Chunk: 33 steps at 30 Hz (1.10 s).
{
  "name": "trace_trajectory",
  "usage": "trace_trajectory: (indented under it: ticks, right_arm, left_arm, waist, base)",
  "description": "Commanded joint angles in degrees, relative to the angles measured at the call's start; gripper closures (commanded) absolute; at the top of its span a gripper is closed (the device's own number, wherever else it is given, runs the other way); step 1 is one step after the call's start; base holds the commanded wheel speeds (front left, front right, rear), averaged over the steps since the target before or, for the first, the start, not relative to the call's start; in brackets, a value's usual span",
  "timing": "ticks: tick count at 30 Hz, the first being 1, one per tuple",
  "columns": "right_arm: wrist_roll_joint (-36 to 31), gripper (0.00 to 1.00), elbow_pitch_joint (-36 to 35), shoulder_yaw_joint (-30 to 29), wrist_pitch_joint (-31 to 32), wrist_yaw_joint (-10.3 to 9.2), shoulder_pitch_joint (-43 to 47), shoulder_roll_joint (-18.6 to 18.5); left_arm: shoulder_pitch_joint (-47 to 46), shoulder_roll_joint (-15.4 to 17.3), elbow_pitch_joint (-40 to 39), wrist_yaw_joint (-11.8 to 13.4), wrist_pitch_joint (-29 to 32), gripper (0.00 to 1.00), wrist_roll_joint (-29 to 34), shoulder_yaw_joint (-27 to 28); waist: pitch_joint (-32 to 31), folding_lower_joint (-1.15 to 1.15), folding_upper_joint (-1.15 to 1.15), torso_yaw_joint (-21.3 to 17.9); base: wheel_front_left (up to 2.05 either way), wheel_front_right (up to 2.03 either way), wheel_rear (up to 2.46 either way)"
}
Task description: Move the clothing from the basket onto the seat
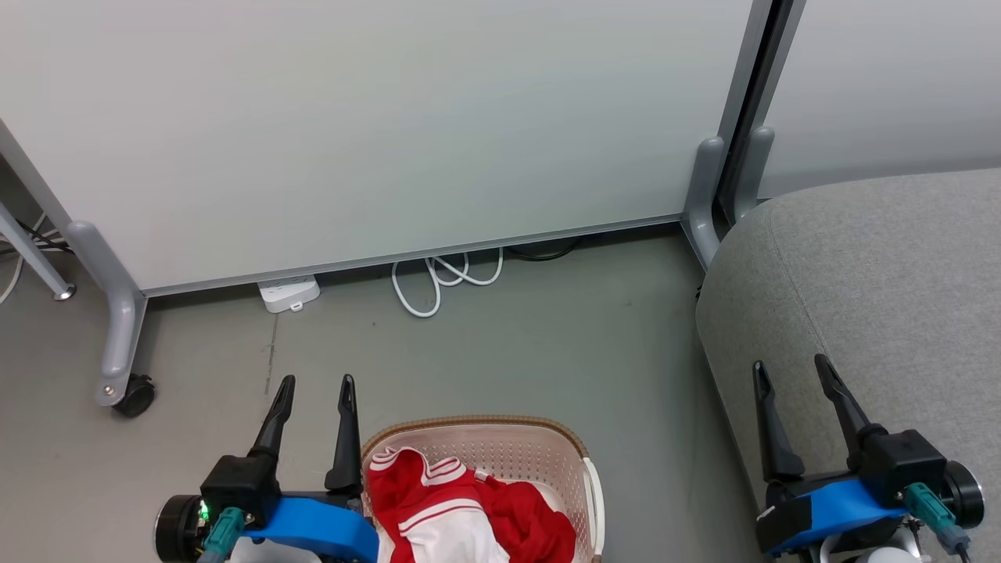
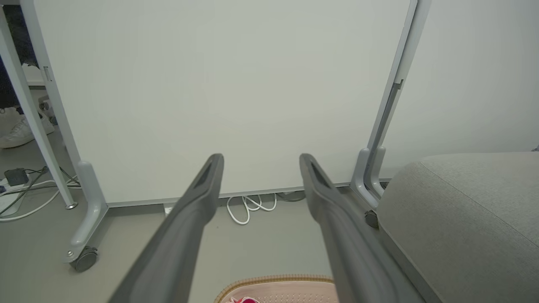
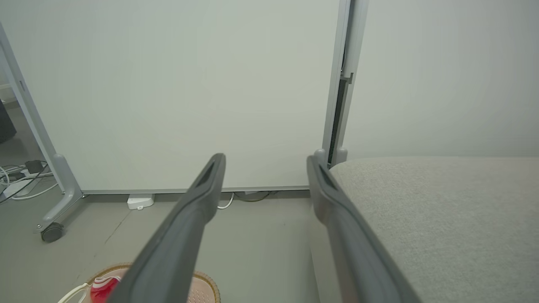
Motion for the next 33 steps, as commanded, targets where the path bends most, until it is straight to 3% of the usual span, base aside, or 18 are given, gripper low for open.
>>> trace_trajectory:
  ticks: [1, 22, 33]
  right_arm:
    - [-1.33, 0.0, -0.34, 0.11, -0.42, -0.02, -0.22, -0.28]
    - [-1.29, 0.0, -0.56, 0.38, -0.79, -0.02, -1.4, -0.27]
    - [-0.34, 0.0, -2.33, 3.21, -1.89, -0.03, -7.36, -0.24]
  left_arm:
    - [-0.71, 0.35, 0.06, 0.39, -0.44, 0.0, 1.09, -0.33]
    - [-0.68, 0.34, 0.09, 0.27, -0.62, 0.0, 2.03, 0.37]
    - [-4.91, 2.03, 3.83, -0.61, -0.56, 0.0, 2.72, 0.94]
  waist:
    - [0.0, 0.0, 0.0, -0.02]
    - [1.9, 0.0, 0.0, -0.78]
    - [13.49, 0.0, 0.0, -5.01]
  base:
    - [0.0, 0.0, 0.0]
    - [0.0, 0.0, 0.0]
    - [0.0, 0.0, 0.0]
